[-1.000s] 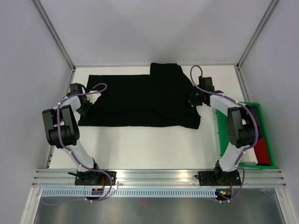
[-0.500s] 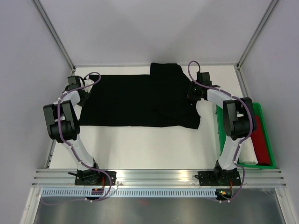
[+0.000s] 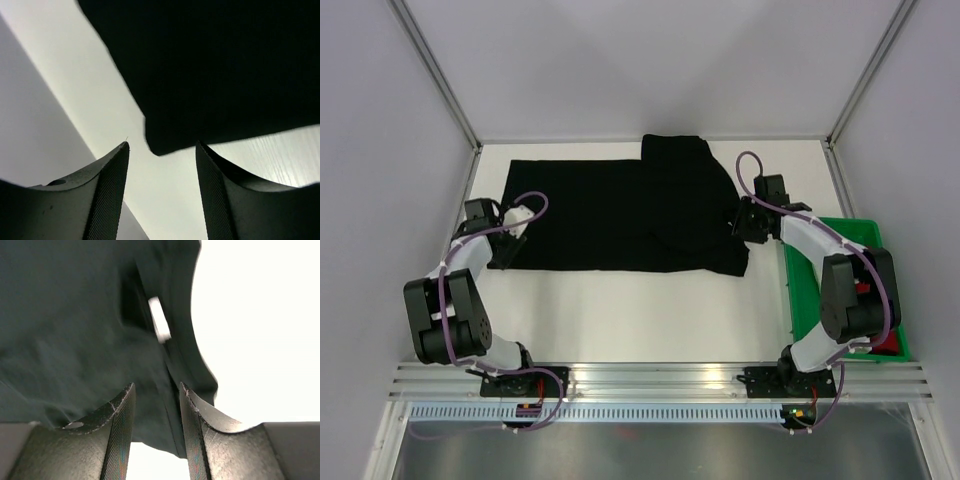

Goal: Roll the t-shirts
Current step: Fold the tshirt

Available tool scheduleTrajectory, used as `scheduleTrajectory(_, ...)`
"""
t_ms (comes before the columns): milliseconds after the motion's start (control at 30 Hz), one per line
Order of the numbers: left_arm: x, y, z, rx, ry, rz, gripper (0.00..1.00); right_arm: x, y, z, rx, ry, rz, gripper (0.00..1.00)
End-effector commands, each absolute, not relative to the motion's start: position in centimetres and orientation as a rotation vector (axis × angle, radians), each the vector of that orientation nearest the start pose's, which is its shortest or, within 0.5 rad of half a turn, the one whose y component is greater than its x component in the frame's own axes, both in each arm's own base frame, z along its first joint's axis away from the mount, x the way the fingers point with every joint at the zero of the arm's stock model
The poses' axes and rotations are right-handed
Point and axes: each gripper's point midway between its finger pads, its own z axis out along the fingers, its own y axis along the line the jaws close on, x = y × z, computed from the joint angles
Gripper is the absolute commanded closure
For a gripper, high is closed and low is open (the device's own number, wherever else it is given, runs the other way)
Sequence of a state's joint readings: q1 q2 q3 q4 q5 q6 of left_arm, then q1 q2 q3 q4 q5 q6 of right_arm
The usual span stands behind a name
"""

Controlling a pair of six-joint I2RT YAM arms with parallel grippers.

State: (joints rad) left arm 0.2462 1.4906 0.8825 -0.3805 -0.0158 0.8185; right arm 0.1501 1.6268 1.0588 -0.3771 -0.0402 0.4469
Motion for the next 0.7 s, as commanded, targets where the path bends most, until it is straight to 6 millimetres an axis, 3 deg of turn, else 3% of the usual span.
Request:
scheduleTrajectory(0, 31.3, 12.1, 4.0, 0.96, 2.502, 0.469, 0.38, 33.9, 8.6, 4.9, 0.342, 2.626, 0.335, 0.53)
scheduleTrajectory(200, 31.8, 12.0, 1.4, 1.007, 2.524, 0.428, 0.38, 33.2, 9.2, 3.5, 0.32, 2.651, 0.386, 0.53)
scheduleTrajectory(300, 31.1, 11.6, -0.1, 1.037, 2.552, 0.381, 0.39, 32.4, 9.8, 2.7, 0.319, 2.674, 0.432, 0.56)
scheduleTrajectory(333, 30.8, 11.5, -0.7, 1.043, 2.561, 0.372, 0.42, 32.1, 9.8, 2.4, 0.323, 2.68, 0.434, 0.6)
scheduleTrajectory(367, 30.7, 11.5, -0.9, 1.041, 2.567, 0.369, 0.46, 31.8, 9.8, 2.1, 0.326, 2.693, 0.436, 0.73)
scheduleTrajectory(467, 30.5, 11.5, -1.4, 1.041, 2.573, 0.374, 0.71, 31.6, 9.6, 2.0, 0.328, 2.701, 0.425, 1.0)
scheduleTrajectory(500, 30.5, 11.6, -1.4, 1.037, 2.575, 0.374, 0.8, 31.4, 9.2, 2.0, 0.333, 2.708, 0.391, 1.0)
scheduleTrajectory(533, 30.5, 11.7, -1.4, 1.04, 2.574, 0.38, 0.96, 31.8, 8.9, 2.5, 0.336, 2.693, 0.368, 1.0)
scheduleTrajectory(667, 31.0, 12.8, -0.7, 1.044, 2.557, 0.475, 0.98, 32.9, 6.9, 4.0, 0.381, 2.637, 0.275, 1.0)
